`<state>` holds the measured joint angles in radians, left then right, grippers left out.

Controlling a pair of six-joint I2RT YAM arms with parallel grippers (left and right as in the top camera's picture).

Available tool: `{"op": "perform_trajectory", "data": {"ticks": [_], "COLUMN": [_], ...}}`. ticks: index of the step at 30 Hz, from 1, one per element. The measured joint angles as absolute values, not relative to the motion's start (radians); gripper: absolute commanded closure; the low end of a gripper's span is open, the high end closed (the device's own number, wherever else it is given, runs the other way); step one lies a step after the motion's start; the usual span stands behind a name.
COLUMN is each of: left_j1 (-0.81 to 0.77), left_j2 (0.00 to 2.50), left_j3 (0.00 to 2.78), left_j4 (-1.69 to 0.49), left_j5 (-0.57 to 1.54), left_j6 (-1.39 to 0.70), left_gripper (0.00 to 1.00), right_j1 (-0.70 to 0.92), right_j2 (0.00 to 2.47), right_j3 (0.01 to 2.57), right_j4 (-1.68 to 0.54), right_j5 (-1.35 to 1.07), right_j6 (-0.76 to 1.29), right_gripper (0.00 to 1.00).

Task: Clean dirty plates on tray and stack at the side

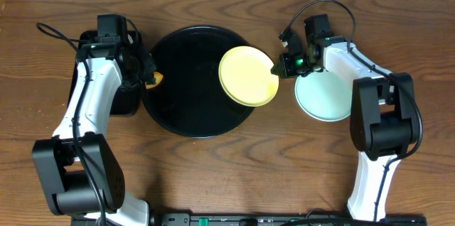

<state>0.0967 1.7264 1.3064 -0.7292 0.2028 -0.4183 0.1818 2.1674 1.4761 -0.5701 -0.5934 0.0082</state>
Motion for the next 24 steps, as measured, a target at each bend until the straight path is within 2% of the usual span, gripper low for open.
{"op": "perform_trajectory", "data": {"ticks": [13,19,24], "left_j1": [0.097,0.097,0.097], "left_j2": [1.726,1.726,1.726], "left_j3": [1.306,1.306,1.306], "left_j4": [-0.729,-0.729,-0.730], "left_j5": [0.202,0.203,0.203], "left_j6": [-0.418,-0.418,-0.418], "left_gripper": [0.92,0.92,0.92], "right_j1": [0.252,0.239,0.168], "right_j2": [1.856,1.790,1.790], "right_j3": [1.470,1.471,1.470], "right_j4": [-0.625,-0.712,-0.802], "right_j5": [-0.511,-0.464,-0.431], "right_j6": [0.074,0.092,0.102], "right_gripper": [0.99,0.99,0.99]}}
